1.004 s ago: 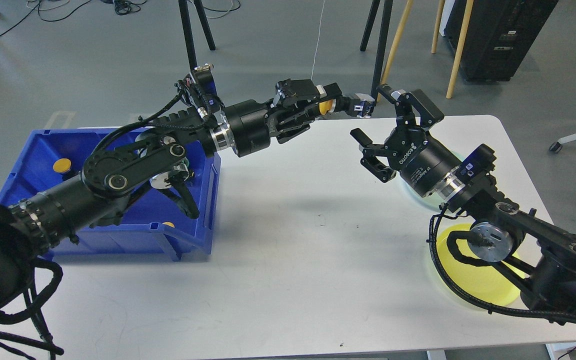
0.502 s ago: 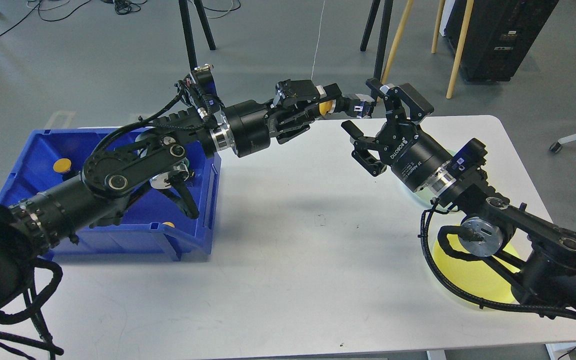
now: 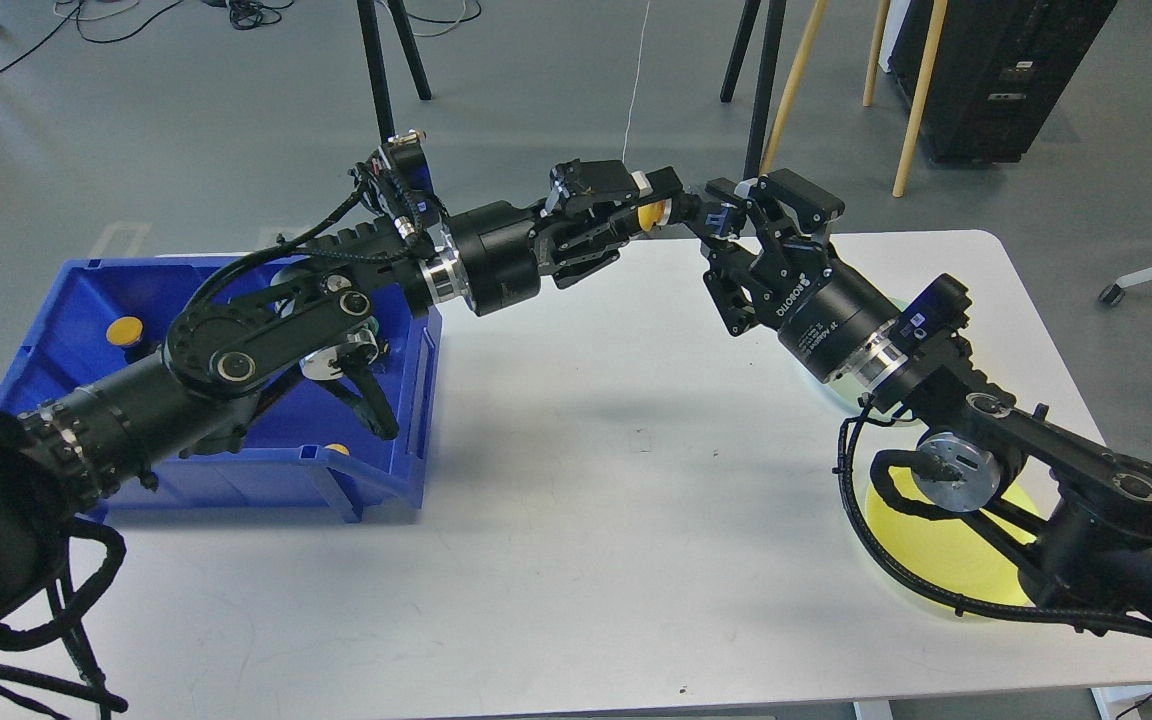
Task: Pass button and place on color plate
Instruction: 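Grasp the yellow button with the right gripper and open the left gripper, then lower the yellow button onto the yellow plate with the right gripper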
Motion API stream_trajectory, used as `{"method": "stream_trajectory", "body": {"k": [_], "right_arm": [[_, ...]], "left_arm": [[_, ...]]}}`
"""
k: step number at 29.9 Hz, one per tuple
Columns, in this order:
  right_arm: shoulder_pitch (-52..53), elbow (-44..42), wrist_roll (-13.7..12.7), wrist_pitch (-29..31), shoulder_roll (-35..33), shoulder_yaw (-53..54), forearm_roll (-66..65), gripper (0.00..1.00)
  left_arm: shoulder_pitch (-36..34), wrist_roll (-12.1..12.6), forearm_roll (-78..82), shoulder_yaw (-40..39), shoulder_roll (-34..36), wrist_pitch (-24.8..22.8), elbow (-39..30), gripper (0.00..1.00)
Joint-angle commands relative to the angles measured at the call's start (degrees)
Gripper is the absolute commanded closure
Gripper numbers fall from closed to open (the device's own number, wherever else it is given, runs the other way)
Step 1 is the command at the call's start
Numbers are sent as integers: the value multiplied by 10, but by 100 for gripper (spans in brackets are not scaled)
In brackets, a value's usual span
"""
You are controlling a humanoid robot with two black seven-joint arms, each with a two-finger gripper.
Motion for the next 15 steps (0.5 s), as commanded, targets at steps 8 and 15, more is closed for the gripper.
{"method": "stream_trajectory", "body": {"k": [8, 15], "right_arm": [[-7, 4, -2, -22, -8, 0, 0, 99], [-63, 1, -10, -67, -20, 11, 7, 99]], "left_arm": [[1, 1, -10, -8, -5, 7, 3, 22], [2, 1, -26, -9, -9, 3, 10, 12]]}}
